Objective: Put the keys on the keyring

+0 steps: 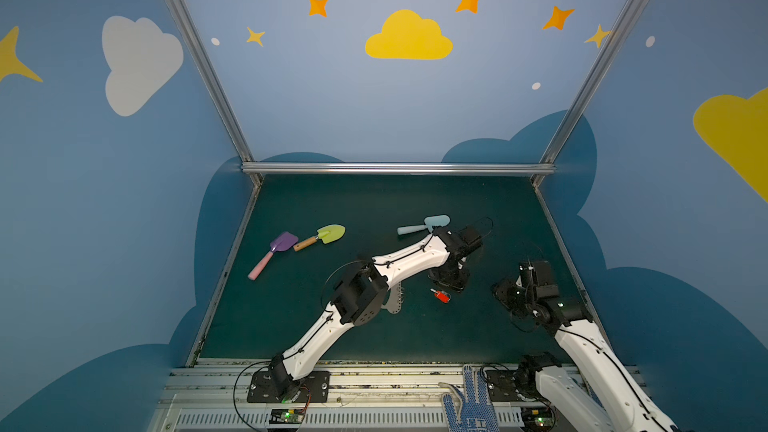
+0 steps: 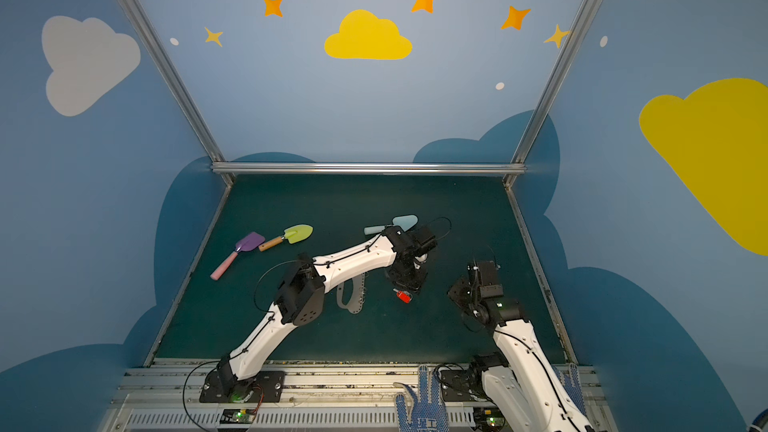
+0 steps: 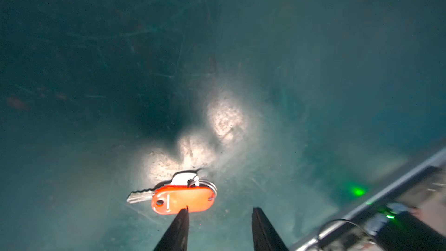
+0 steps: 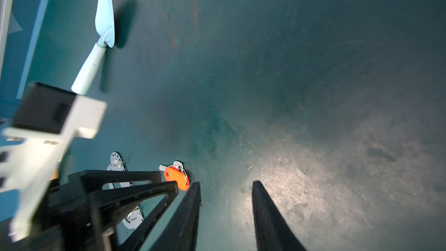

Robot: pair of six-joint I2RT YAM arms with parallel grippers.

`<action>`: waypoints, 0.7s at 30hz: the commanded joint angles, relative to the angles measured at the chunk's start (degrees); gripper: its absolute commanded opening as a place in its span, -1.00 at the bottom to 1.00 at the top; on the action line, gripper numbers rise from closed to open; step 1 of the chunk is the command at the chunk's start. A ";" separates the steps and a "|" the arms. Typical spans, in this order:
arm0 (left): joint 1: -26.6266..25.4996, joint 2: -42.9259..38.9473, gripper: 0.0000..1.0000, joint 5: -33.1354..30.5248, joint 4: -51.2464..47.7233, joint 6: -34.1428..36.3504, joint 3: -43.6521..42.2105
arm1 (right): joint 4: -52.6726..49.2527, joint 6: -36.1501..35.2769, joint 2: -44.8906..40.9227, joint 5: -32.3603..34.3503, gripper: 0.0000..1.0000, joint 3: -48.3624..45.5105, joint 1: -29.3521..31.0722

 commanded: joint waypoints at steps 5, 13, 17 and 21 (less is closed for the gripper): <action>-1.61 7.77 -0.13 -7.71 -14.00 2.10 11.48 | -3.00 -0.36 -2.97 -0.38 -0.23 -1.08 -2.49; -2.77 10.83 -0.26 -8.16 -15.47 3.33 14.21 | -3.78 -0.96 -3.59 -1.38 -0.24 -0.71 -4.51; -2.86 10.62 -0.49 -8.50 -15.78 3.61 14.13 | -3.61 -0.78 -3.57 -2.08 -0.23 -0.85 -5.03; -2.91 9.27 -0.67 -9.55 -15.03 3.67 13.19 | -3.11 -0.42 -3.58 -2.88 -0.24 -1.39 -5.23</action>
